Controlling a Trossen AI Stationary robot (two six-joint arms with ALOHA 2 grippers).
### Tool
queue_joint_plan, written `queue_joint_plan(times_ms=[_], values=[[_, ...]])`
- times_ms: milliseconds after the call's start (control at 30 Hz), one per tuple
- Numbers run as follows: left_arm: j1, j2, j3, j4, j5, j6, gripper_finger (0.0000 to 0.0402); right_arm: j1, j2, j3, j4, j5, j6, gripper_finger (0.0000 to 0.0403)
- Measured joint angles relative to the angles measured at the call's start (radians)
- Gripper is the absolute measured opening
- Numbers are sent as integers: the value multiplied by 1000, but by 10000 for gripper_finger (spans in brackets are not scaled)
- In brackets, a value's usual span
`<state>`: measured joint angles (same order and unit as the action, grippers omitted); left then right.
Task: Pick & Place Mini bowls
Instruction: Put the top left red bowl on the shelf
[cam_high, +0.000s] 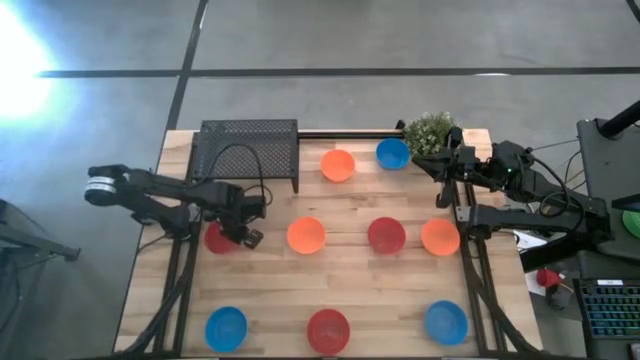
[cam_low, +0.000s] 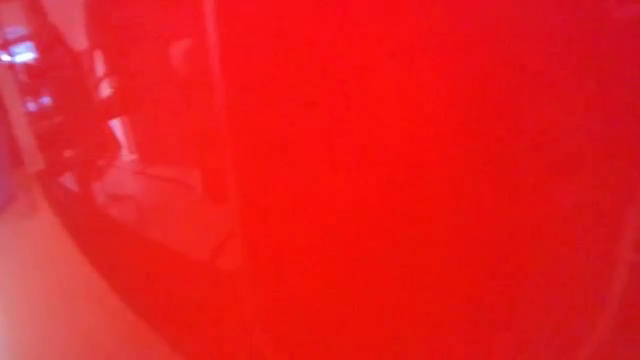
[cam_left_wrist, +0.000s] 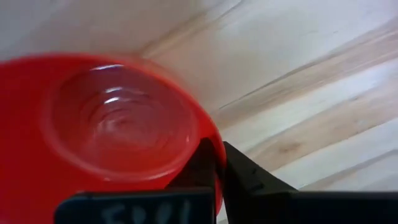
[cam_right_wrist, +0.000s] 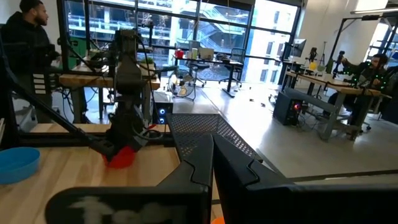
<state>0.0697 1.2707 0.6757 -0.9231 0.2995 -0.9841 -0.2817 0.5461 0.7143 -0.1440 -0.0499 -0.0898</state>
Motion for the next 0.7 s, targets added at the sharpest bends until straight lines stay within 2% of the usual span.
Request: queue_joint_plan(times_ms=[200, 467, 533, 700], values=[[0, -58, 181, -157, 9, 78, 0, -1, 0, 0, 0, 0, 0, 8], [-2, -86, 522, -324, 41, 184, 0, 0, 0, 0, 0, 0, -11, 8], [-2, -84, 607, -364, -3, 235, 0, 0, 0, 0, 0, 1, -23, 8], [-1, -74, 784, -501, -214, 276, 0, 0, 0, 0, 0, 1, -27, 8]])
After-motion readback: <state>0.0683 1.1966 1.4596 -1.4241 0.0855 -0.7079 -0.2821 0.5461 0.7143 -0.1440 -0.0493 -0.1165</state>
